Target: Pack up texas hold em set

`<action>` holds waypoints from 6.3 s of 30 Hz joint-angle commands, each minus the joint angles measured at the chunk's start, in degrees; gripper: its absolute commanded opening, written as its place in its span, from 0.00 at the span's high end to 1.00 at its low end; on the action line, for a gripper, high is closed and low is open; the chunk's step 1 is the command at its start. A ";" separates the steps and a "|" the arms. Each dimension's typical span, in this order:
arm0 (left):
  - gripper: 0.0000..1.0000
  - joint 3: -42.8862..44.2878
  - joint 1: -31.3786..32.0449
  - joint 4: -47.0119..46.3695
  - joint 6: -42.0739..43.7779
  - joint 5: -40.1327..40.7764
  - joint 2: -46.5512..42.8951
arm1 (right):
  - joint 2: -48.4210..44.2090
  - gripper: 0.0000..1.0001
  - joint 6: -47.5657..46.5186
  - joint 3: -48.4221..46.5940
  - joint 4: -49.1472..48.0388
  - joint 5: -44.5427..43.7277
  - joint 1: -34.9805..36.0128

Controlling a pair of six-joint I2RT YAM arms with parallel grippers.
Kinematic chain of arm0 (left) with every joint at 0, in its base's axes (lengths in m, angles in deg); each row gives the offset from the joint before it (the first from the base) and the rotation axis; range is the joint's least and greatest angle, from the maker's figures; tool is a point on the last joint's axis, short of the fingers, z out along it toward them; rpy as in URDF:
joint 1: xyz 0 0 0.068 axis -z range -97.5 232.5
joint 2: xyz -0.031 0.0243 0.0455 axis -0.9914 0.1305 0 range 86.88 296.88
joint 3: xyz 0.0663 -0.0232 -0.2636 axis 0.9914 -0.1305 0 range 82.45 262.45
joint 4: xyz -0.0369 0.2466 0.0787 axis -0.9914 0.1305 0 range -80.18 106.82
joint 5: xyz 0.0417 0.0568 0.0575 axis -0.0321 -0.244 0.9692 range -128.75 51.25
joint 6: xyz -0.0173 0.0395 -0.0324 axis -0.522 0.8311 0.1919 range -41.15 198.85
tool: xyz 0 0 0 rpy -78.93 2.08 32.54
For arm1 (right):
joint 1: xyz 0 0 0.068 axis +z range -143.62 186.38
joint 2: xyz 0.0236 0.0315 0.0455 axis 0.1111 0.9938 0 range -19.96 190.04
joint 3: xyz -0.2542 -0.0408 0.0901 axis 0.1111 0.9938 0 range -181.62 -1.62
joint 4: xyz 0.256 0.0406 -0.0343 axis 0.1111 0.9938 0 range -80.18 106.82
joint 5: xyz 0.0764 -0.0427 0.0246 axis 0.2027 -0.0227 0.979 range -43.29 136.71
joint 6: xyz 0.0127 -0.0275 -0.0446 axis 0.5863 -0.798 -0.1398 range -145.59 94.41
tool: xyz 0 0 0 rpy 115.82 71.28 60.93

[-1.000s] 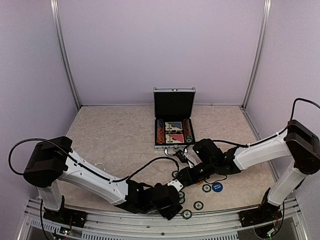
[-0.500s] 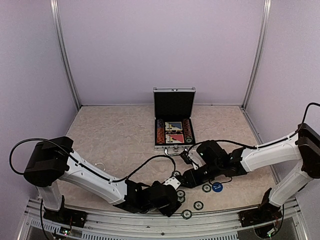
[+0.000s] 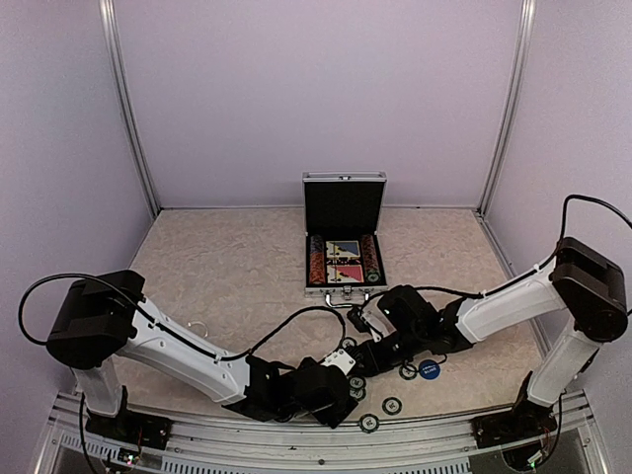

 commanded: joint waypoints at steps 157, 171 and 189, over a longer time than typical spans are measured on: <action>0.01 -4.07 -19.74 6.39 -10.39 -12.34 -16.26 | -0.87 0.59 -0.20 -20.65 41.19 -32.84 16.04; 0.01 -7.83 -21.05 5.27 -11.72 -11.76 -19.30 | 6.47 0.58 -0.67 -24.01 39.62 -31.19 18.80; 0.01 -8.26 -21.04 4.92 -11.89 -11.71 -19.62 | 6.67 0.48 -0.62 -24.03 40.62 -31.29 19.50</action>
